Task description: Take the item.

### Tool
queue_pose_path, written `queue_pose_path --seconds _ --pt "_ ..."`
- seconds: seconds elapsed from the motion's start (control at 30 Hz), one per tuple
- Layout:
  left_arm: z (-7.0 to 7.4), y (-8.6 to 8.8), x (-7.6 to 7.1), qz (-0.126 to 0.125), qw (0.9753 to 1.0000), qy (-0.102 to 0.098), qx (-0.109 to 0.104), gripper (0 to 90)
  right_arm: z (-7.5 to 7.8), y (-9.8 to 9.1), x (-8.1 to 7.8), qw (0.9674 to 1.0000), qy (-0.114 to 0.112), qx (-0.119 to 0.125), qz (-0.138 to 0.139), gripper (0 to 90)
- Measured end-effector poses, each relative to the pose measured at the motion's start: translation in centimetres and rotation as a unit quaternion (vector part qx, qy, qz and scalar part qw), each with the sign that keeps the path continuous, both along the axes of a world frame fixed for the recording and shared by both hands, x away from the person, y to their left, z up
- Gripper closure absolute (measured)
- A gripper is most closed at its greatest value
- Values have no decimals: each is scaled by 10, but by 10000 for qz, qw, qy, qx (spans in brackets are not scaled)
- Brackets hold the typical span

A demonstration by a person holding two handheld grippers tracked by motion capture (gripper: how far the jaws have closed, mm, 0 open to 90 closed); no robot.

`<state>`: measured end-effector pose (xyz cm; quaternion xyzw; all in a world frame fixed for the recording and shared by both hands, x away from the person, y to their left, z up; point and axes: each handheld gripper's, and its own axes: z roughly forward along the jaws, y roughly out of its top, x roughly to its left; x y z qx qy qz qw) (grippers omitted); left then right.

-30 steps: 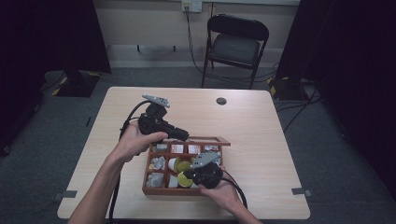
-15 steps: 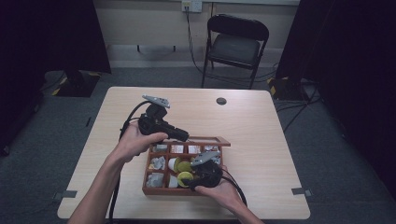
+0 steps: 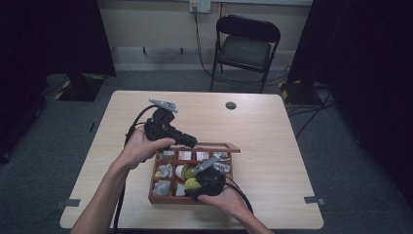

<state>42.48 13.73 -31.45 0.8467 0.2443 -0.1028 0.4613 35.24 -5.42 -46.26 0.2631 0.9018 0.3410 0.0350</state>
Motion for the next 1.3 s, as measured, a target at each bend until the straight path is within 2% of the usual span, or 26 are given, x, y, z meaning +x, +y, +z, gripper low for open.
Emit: queue_pose_path --seconds 0.17,0.27,0.37,0.53,0.87,1.0,1.3 --pt "0 0 0 -11 10000 -7 13 815 -2 1 2 9999 -41 -125 58 322" --pt "1 0 0 -8 10000 -20 20 815 -1 1 1 9999 1 -121 118 374" --pt "1 0 0 -13 10000 -28 39 815 -1 1 0 9997 -110 -170 98 378" --pt "0 0 0 -20 10000 -18 -10 815 1 -1 -3 9997 -222 -22 18 380" --pt "-2 -1 -4 -59 9999 -77 51 815 13 -11 -12 9982 -533 268 -115 380" --pt "-2 0 -3 -43 10000 -60 6 815 18 -16 -16 9978 -555 335 -131 380" --pt "-2 -1 -5 -58 9999 -102 51 816 23 -25 -20 9969 -601 444 -244 380"
